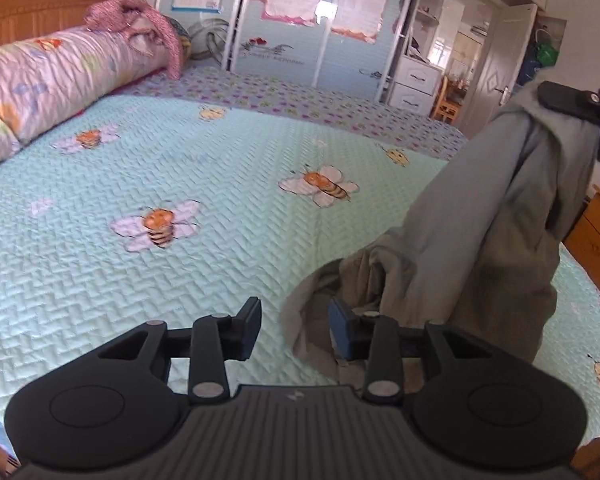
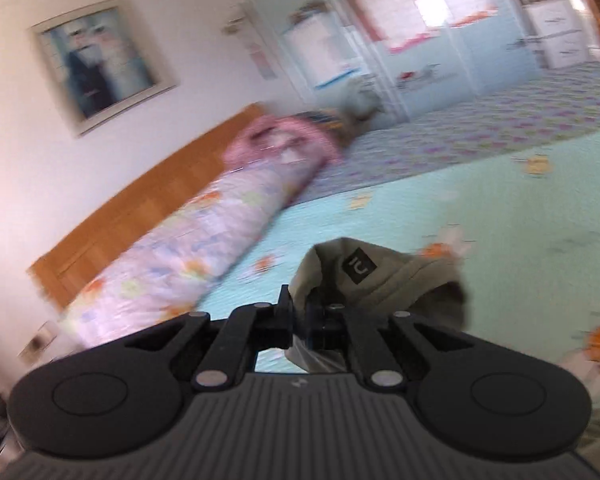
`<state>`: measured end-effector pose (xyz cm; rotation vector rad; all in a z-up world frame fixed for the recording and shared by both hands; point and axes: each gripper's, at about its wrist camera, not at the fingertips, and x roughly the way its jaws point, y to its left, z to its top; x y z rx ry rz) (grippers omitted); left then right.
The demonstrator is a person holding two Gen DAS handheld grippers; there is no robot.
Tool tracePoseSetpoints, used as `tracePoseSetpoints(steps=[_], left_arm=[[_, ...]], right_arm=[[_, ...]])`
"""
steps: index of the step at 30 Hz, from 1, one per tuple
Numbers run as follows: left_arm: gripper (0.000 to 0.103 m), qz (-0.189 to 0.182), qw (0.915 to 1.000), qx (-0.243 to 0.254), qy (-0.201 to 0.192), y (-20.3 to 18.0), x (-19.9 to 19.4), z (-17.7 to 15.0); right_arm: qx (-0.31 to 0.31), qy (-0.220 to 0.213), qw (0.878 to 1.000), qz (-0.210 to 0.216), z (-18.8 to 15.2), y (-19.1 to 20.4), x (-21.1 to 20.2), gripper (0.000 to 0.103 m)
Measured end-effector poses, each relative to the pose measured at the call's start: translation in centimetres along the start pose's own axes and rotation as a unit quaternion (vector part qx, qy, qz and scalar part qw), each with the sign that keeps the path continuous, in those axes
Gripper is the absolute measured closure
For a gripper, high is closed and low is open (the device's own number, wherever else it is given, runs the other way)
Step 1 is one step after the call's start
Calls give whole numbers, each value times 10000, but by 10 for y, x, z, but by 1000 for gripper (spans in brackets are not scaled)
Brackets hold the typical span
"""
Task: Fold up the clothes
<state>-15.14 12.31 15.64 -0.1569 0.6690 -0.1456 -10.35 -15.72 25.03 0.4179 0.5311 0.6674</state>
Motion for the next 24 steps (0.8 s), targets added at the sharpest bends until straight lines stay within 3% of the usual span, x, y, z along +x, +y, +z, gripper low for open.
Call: tracePoseSetpoints(steps=[3,6,9,11,13,16,19,21,24], left_arm=[[61,410,9991,-78,-18,20,-12,-2],[61,609,9977,-292,58,42,-17,-7],[61,531,9976,-398,198,45,-11,-15],[61,430,9984,-270,265,35,-5,-18],[61,312,9989,-69,341,22,5,-21],[58,116,9985,248,479,0,29,-23],[58,88,9961,592,645,-20,61,-23],[58,214,9946,756,676,-28,78,-21],[58,200,9944,733,740,-33,91,-19]], right_arm=[[-123,904,9917,911,-28,34,28,96],[-699,1924,9747,893,-76,50,49,87],[-1459,1995,9689,84,-117,46,37,82],[-1361,1788,9736,-391,-122,20,20,71],[-1164,1510,9772,-935,-118,-10,7,68],[-1189,1153,9629,-2131,-108,-59,-6,62],[-1400,1015,9430,-2843,-113,-100,6,52],[-1395,1118,9372,-2994,-117,-123,21,52],[-1234,1325,9489,-2585,-121,-136,43,52]])
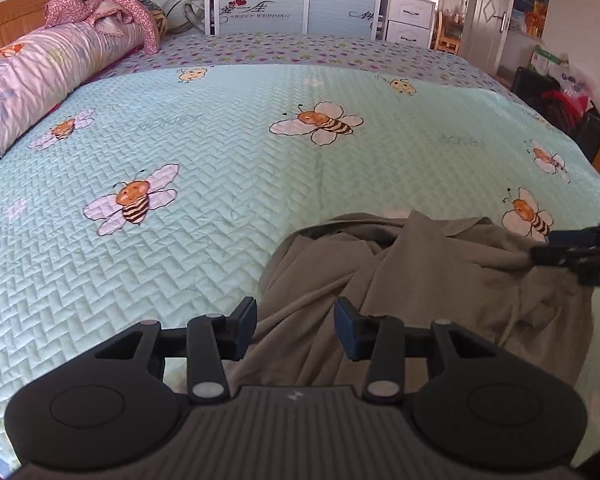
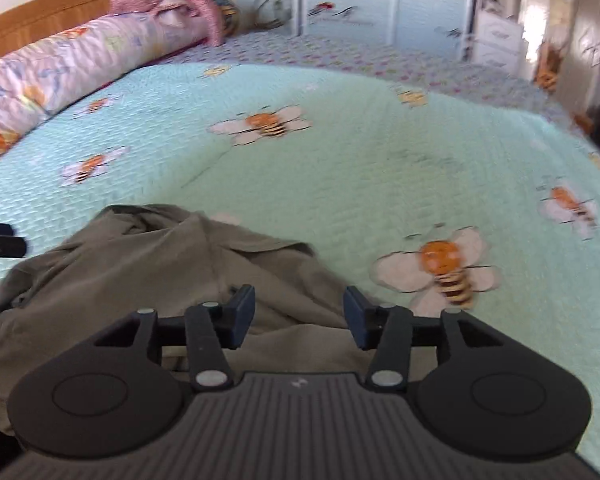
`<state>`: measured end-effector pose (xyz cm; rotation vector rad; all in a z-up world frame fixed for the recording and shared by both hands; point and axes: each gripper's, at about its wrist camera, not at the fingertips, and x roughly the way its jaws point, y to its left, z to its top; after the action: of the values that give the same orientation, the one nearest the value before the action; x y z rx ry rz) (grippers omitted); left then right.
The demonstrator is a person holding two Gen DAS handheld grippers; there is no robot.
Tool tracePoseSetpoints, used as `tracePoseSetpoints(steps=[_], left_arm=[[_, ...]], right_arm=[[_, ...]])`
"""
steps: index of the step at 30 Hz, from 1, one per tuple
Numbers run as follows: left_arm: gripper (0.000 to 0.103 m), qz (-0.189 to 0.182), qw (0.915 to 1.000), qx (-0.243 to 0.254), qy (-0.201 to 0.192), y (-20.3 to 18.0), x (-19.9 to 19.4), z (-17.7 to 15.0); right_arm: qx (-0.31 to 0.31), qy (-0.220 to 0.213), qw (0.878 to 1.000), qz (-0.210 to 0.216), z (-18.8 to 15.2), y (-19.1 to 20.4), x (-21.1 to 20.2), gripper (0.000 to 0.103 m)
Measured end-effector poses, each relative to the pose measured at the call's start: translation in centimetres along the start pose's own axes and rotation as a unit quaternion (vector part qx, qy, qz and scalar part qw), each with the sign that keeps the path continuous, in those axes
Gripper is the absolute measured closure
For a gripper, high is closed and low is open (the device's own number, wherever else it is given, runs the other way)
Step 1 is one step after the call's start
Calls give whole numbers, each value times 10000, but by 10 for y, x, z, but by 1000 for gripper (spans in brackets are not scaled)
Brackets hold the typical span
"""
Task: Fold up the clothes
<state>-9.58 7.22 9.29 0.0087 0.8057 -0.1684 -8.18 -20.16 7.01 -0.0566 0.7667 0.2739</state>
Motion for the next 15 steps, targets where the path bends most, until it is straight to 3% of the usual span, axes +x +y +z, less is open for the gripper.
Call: tracePoseSetpoints(steps=[3,7,8,9,11,15], left_arm=[[58,-46,9999,-48,100,-4,6,0],[58,77,9997,-85,207,-3,7,-5],[58,97,9996,-133,229,-1,6,-6],[58,103,9995,-173,224,2,4,-7],[58,129,9994,-229,220,5,1,-8],[58,238,9994,-151,210,-1,-5,-8]], right_arm=[[-175,120,9986,475,7,21,26,42],[-360,603,9957,604,7,42,65,42],[-308,700,9949,660,3,44,70,46],[-261,779,9940,727,-1,47,74,66],[-225,700,9928,950,-10,51,67,93],[-249,93,9973,682,-19,52,24,95]])
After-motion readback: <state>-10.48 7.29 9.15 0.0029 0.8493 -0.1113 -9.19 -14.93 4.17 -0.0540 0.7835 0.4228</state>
